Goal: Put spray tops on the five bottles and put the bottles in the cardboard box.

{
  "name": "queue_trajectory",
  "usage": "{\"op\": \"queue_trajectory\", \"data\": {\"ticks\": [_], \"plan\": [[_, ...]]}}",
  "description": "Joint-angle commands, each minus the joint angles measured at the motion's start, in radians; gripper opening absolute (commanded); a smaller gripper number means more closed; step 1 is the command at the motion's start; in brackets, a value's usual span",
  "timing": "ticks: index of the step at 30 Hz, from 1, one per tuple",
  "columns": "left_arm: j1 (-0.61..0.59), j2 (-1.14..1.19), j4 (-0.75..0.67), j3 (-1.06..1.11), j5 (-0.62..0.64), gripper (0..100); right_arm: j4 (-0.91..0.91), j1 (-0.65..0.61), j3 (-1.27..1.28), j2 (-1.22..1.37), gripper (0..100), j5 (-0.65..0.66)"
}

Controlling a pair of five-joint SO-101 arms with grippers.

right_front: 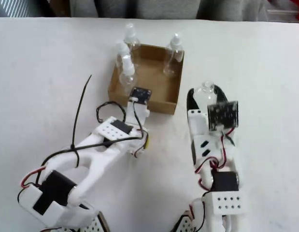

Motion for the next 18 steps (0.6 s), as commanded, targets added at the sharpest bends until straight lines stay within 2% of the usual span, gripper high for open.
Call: {"op": "queue_trajectory", "data": {"ticks": [1, 7, 9, 15, 18], "plan": [[-0.012, -0.05, -0.008, -0.006, -0.003, 2, -0.268, -0.008, 0.064, -0.03, 1.7, 0.003], [-0.012, -0.051, -0.008, -0.005, -0.003, 2, -0.538, -0.008, 0.104, 0.12, 1.7, 0.0], [-0.012, -0.054, -0.008, -0.003, -0.003, 2, -0.576, -0.008, 0.104, 0.202, 1.7, -0.015], [-0.01, -0.133, -0.008, 0.043, -0.011, 2, -0.648, -0.008, 0.144, 0.378, 1.7, -0.207], [-0.015, -0.189, -0.009, 0.064, -0.011, 2, -0.684, -0.007, 0.181, 0.361, 1.7, -0.186]]}}
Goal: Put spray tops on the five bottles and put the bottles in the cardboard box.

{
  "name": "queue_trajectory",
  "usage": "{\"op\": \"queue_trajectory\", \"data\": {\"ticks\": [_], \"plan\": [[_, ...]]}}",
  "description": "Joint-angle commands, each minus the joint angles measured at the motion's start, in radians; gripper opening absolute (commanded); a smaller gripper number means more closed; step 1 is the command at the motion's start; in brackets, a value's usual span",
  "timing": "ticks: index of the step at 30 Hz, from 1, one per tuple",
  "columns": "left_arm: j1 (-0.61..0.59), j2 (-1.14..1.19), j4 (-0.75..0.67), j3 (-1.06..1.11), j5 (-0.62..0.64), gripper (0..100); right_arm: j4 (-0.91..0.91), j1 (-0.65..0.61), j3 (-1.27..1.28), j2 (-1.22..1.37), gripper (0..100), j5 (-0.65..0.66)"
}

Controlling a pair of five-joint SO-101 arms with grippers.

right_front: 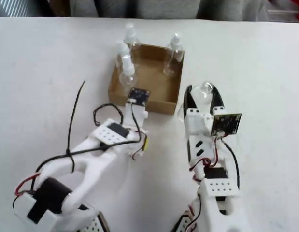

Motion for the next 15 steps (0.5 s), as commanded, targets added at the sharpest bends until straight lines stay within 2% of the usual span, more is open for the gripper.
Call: {"op": "queue_trajectory", "data": {"ticks": [1, 8, 15], "plan": [[-0.027, -0.102, -0.009, 0.0, -0.011, 2, -0.044, -0.008, 0.017, -0.021, 1.7, 0.011], [-0.096, -0.257, -0.029, -0.063, -0.003, 2, 0.002, -0.054, 0.133, -0.159, 1.7, 0.015], [-0.094, -0.49, -0.031, -0.163, -0.011, 2, 0.229, -0.07, 0.143, -0.335, 1.7, 0.015]]}}
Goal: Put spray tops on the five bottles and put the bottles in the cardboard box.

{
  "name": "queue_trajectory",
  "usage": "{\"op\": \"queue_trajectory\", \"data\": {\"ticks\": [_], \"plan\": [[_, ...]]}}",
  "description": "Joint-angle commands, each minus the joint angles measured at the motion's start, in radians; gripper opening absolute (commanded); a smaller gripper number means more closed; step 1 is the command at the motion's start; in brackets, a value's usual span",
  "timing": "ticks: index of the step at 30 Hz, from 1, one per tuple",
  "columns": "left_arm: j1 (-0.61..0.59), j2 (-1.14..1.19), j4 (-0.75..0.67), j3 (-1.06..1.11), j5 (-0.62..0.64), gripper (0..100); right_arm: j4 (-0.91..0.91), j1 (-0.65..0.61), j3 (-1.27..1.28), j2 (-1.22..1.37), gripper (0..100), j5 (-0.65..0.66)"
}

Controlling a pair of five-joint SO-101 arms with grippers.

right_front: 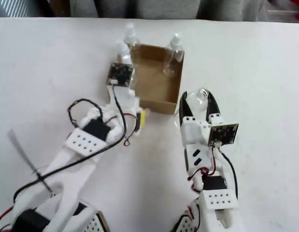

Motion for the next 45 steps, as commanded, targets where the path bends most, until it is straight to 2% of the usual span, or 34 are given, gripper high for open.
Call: {"op": "queue_trajectory", "data": {"ticks": [1, 9, 15, 20, 30, 35, 40, 45], "plan": [[-0.008, -0.148, -0.02, -0.126, -0.011, 2, 0.113, -0.031, 0.017, -0.107, 1.7, 0.012], [-0.007, -0.231, -0.038, -0.364, -0.011, 2, 0.464, -0.17, 0.017, -0.383, 1.7, 0.012], [-0.005, -0.237, -0.244, -0.42, -0.011, 2, 0.734, -0.265, 0.012, -0.604, 1.7, 0.012], [0.03, -0.239, -0.381, -0.422, -0.011, 2, 0.746, -0.317, 0.012, -0.579, 1.7, 0.012], [0.219, -0.229, -0.334, -0.502, -0.011, 2, 0.765, -0.334, 0.012, -0.588, 1.7, 0.014], [0.219, -0.228, -0.345, -0.476, -0.012, 2, 0.763, -0.334, 0.012, -0.588, 1.7, 0.014], [0.203, -0.228, -0.505, -0.371, -0.012, 2, 0.763, -0.334, 0.012, -0.588, 1.7, 0.014], [0.203, -0.229, -0.526, -0.292, -0.012, 2, 0.763, -0.334, 0.012, -0.588, 1.7, 0.014]]}}
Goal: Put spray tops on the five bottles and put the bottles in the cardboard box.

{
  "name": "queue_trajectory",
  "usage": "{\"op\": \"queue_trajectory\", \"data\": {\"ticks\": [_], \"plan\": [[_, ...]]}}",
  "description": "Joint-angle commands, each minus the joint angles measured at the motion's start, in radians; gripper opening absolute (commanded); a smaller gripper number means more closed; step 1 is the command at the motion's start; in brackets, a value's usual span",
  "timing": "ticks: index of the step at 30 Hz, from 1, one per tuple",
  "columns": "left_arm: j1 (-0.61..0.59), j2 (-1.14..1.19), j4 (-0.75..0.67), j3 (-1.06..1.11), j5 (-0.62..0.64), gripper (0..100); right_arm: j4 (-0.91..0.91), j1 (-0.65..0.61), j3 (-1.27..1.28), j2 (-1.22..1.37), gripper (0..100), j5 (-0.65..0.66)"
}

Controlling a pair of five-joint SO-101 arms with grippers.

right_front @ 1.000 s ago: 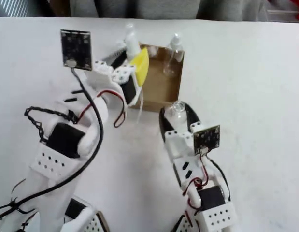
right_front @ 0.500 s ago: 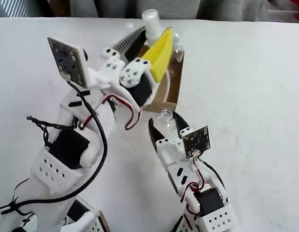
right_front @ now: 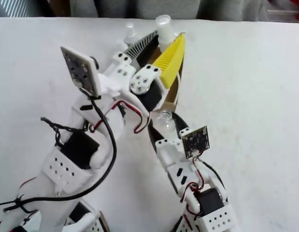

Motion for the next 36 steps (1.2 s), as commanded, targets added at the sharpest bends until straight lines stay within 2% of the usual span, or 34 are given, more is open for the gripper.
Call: {"op": "queue_trajectory", "data": {"ticks": [1, 6, 20, 29, 36], "plan": [[-0.001, -0.022, -0.049, 0.02, -0.012, 2, 0.001, -0.008, 0.008, -0.022, 1.7, 0.011], [-0.033, -0.022, -0.172, 0.109, -0.012, 2, 0.001, -0.008, 0.008, -0.022, 1.7, 0.011], [-0.035, -0.03, -0.295, 0.29, -0.012, 2, 0.001, -0.002, 0.008, -0.022, 1.7, 0.011], [-0.093, -0.03, -0.296, 0.308, -0.012, 2, 0.001, -0.001, 0.008, -0.022, 1.7, 0.011], [-0.091, -0.031, -0.29, 0.308, -0.006, 2, 0.001, -0.001, 0.008, -0.022, 1.7, 0.011]]}}
